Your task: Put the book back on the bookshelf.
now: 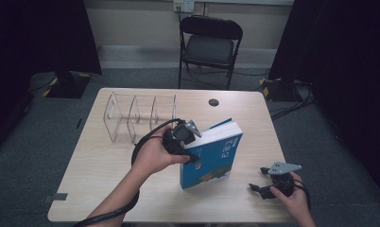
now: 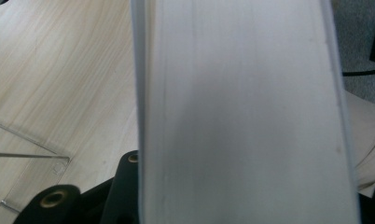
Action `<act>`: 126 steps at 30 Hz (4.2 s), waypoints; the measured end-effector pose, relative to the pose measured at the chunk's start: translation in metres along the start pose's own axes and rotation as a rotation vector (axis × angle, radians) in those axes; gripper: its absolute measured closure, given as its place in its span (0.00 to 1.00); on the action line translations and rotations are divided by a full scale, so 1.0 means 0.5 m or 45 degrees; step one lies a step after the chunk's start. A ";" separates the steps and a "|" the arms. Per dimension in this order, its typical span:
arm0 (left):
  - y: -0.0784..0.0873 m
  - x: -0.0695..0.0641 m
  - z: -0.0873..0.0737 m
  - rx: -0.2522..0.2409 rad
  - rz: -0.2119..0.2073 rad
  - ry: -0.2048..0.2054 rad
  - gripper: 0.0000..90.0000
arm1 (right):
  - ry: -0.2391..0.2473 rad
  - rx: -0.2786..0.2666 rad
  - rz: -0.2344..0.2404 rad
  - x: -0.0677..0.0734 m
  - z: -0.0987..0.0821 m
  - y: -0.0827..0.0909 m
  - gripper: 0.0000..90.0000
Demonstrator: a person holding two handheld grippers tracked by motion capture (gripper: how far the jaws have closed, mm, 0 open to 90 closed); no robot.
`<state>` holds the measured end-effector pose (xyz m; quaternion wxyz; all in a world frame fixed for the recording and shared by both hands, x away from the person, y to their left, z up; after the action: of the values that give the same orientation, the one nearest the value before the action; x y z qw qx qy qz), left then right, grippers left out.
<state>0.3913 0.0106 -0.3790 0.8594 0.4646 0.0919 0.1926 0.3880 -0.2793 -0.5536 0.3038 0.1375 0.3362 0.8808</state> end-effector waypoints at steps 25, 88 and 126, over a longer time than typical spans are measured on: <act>-0.010 -0.005 0.039 0.016 0.066 -0.015 0.55 | 0.007 -0.003 0.003 0.002 0.000 0.000 0.17; 0.058 0.010 0.003 0.129 0.039 0.148 0.69 | 0.009 -0.003 0.007 0.002 0.000 0.000 0.17; 0.152 0.088 -0.093 0.098 0.164 0.359 0.69 | 0.014 -0.001 0.015 0.003 -0.002 0.001 0.17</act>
<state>0.3969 0.1019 -0.3403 0.8055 0.4704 0.1890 0.3068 0.3861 -0.2792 -0.5537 0.2969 0.1344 0.3369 0.8833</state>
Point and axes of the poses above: each handheld gripper's, and its own axes: y roughly backward along the jaws, z roughly out of its top, x roughly to its left, the point moved 8 cm from there along -y, roughly forward along the jaws, and after that the axes turned 4 degrees about z, right-handed, at the moved point
